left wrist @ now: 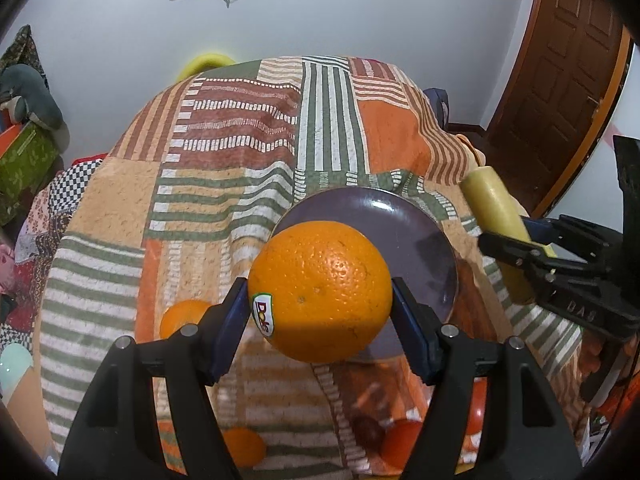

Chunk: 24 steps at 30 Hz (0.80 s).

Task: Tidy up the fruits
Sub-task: 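Carry the orange and yellow cylinder onto the purple plate and release both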

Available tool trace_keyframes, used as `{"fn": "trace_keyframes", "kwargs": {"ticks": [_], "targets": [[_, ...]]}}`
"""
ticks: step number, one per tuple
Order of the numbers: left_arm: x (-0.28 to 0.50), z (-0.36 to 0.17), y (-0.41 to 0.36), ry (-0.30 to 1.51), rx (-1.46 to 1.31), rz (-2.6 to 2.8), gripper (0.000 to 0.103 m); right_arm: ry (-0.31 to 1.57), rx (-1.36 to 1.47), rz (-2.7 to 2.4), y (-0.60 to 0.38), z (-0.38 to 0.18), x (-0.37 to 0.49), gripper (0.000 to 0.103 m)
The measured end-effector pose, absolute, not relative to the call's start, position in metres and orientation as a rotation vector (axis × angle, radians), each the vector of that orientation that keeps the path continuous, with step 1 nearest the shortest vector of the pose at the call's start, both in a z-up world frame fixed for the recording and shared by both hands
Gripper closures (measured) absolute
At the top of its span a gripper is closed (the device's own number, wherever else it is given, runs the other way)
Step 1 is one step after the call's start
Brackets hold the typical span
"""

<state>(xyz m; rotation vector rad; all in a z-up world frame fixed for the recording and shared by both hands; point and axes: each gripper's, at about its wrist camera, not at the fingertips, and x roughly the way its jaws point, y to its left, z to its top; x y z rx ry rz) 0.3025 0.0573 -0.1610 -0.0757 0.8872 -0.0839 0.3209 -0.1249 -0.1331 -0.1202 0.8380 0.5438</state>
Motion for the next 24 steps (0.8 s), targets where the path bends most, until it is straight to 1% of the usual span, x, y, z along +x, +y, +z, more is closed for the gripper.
{"fn": "trace_keyframes", "kwargs": {"ticks": [12,24], "targets": [[0.343,-0.187,0.074,0.95,-0.108,-0.08,0.035,0.91,-0.138,0.599,-0.077,-0.168,0.345,0.066],[0.37,-0.224,0.072,1.037,-0.117,-0.092,0.035,0.98,-0.197,0.592,-0.062,-0.193,0.367,0.066]]}}
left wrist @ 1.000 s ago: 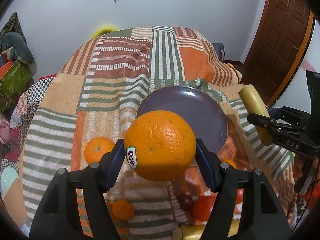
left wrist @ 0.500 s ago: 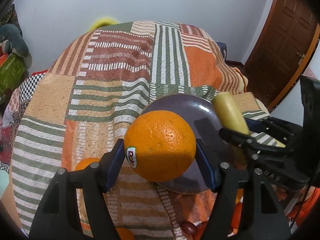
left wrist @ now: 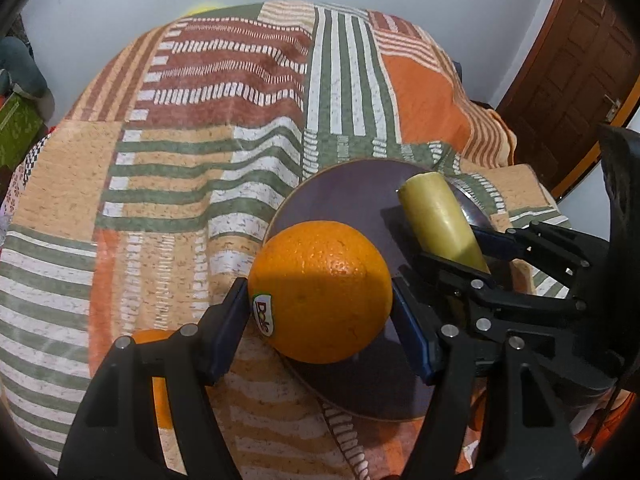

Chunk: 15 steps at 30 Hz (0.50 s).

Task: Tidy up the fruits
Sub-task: 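Carry the orange and yellow cylinder onto the purple plate and release both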

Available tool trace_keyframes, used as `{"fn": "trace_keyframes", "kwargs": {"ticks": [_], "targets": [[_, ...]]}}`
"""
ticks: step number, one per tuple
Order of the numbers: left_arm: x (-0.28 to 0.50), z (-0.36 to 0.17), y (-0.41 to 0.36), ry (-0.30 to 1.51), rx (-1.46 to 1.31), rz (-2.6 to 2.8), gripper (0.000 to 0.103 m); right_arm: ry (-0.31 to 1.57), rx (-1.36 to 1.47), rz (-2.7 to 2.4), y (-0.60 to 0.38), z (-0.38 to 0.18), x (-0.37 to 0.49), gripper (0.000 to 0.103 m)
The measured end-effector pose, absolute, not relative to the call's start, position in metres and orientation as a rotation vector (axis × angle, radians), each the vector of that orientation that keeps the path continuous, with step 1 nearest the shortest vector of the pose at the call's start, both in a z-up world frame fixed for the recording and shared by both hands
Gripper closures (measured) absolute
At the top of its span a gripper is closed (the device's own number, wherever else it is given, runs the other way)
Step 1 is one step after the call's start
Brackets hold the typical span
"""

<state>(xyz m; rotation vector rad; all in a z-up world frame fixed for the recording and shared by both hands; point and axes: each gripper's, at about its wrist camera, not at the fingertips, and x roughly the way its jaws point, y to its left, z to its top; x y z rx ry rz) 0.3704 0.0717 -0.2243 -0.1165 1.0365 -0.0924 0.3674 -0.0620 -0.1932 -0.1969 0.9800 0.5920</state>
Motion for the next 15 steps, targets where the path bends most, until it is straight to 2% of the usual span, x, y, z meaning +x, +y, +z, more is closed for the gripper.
{"fn": "trace_keyframes", "kwargs": {"ticks": [12,15], "targets": [[0.373,-0.223,0.067,1.052,-0.106,-0.103,0.033,1.021,-0.21,0.595,-0.066,-0.196,0.367,0.066],[0.365,-0.21,0.067,1.016,-0.102,-0.088,0.024,0.996,-0.211,0.59,-0.071,-0.185,0.363,0.062]]}}
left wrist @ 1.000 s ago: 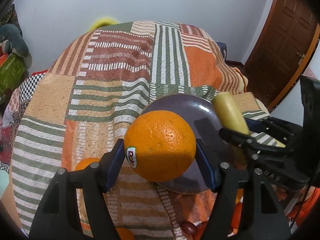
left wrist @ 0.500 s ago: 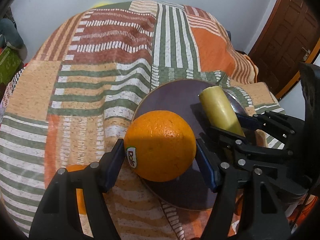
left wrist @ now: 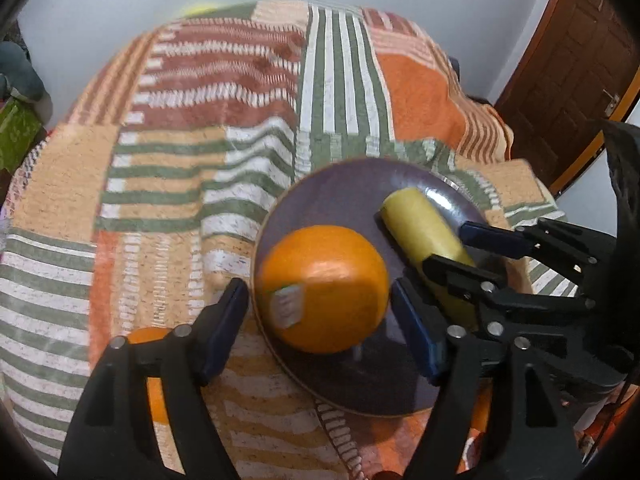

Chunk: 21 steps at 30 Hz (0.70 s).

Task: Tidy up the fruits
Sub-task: 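Carry the orange and yellow cylinder onto the purple plate and release both, then grasp the second yellow cylinder with the right gripper and lift it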

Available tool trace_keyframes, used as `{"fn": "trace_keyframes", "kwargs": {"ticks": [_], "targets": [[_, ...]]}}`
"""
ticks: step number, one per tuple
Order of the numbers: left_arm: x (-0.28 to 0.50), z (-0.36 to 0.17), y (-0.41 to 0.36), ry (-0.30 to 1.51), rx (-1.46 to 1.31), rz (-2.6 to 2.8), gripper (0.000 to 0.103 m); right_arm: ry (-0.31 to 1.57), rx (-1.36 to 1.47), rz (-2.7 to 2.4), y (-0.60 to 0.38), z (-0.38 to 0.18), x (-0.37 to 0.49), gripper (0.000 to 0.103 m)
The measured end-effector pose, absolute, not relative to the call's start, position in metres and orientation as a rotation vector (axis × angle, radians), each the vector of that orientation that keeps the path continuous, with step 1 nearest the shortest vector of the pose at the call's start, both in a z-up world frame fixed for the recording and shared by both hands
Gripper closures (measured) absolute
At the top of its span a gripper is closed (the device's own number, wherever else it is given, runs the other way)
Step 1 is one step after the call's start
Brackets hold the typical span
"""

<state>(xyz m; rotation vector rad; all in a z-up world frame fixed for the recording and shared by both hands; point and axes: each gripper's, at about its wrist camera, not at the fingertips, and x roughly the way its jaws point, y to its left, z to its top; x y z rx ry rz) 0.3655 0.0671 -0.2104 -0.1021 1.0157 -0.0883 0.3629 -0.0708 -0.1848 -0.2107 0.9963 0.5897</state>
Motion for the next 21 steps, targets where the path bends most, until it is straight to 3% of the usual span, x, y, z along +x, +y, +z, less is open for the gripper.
{"fn": "trace_keyframes", "kwargs": {"ticks": [3,11,21], "targets": [[0.35,-0.189,0.07,0.945,-0.103,-0.048,0.018,0.961,-0.213,0.59,-0.078,-0.17,0.354,0.057],[0.288,-0.148,0.072,0.866,-0.007,-0.024,0.018,0.873,-0.167,0.653,-0.101,-0.126,0.304,0.057],[0.202,-0.155,0.076,0.911,0.014,-0.036,0.014,0.843,-0.17,0.756,-0.112,-0.113,0.222,0.056]]}}
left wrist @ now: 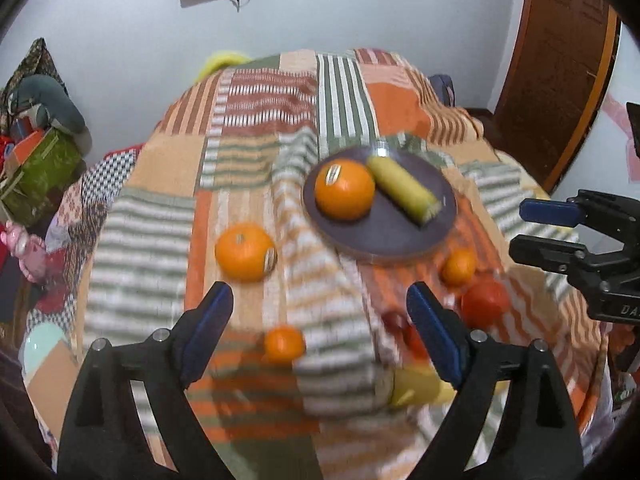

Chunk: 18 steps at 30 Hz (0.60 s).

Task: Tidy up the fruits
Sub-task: 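Grasp the second yellow cylinder with the right gripper and lift it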

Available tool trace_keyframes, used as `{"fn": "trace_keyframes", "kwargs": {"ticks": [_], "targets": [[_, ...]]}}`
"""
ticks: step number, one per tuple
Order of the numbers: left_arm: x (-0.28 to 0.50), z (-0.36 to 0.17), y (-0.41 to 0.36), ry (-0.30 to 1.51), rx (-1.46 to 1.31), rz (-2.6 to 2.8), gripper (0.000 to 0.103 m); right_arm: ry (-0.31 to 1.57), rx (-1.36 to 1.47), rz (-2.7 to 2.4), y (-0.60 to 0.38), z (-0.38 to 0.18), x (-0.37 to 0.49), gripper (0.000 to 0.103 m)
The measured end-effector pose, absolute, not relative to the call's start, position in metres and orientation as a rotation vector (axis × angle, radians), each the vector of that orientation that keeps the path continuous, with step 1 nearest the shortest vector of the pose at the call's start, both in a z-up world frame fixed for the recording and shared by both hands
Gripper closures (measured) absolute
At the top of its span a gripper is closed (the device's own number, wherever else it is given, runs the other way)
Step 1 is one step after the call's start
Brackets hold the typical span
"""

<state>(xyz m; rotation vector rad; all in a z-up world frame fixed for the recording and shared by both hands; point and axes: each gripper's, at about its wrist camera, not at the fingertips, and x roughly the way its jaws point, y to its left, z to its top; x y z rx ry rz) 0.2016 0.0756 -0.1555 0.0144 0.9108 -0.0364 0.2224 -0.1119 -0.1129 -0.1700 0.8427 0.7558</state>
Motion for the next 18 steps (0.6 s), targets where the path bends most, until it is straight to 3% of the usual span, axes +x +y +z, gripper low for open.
{"fn": "trace_keyframes", "kwargs": {"ticks": [18], "targets": [[0.129,-0.221,0.073,1.03,-0.039,-0.019,0.014,1.009,-0.313,0.921,-0.074,-0.176,0.164,0.057]]}}
